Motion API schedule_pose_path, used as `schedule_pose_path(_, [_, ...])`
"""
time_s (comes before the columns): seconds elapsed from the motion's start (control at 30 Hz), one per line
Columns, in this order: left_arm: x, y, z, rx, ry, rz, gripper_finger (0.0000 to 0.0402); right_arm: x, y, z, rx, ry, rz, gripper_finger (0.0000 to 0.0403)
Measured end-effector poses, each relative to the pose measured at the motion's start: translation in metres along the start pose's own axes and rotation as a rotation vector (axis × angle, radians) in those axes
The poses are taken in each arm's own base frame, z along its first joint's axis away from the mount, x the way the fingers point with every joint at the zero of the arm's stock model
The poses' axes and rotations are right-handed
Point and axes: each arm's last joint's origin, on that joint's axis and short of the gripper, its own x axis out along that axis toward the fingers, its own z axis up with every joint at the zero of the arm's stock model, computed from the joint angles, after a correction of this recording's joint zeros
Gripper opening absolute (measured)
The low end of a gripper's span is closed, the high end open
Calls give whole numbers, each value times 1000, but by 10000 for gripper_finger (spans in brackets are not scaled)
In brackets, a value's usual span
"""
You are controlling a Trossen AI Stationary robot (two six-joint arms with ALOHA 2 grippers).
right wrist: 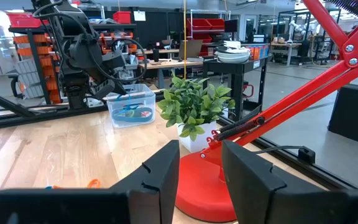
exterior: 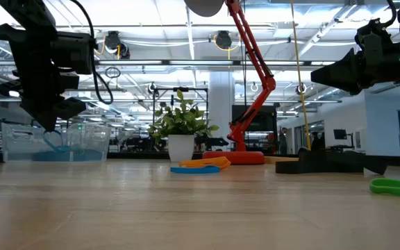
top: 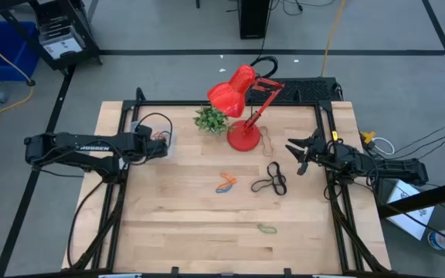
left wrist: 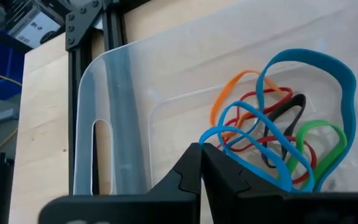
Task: Pick and place rubber bands into bin
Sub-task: Put the blue rubber band into the transparent bin, then put the orange rubber band into the transparent bin
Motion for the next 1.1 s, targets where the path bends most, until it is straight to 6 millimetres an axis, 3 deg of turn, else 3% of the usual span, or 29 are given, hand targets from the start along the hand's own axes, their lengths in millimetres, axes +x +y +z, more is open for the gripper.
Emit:
schedule_pose_path(0.23, [0,-3,2,-25,-17,-25,11,0,0,0,-1,0,-1,114])
schedule_pose_path(0.4, [0,-4,3,-17,-23,-34,32,0,0,0,0,0,0,114])
schedule_pose_path(0.73, [-2,-4,4,46,-22,-35,146,0,0,0,0,0,0,114])
schedule_pose_path(0.93, [-28,-9,26,81,-95,-128,192,0,0,0,0,0,0,114])
schedule_pose_path(1.1, [-61,-23,43,145,-216,-335,204,0,0,0,-7,-1,-1,114])
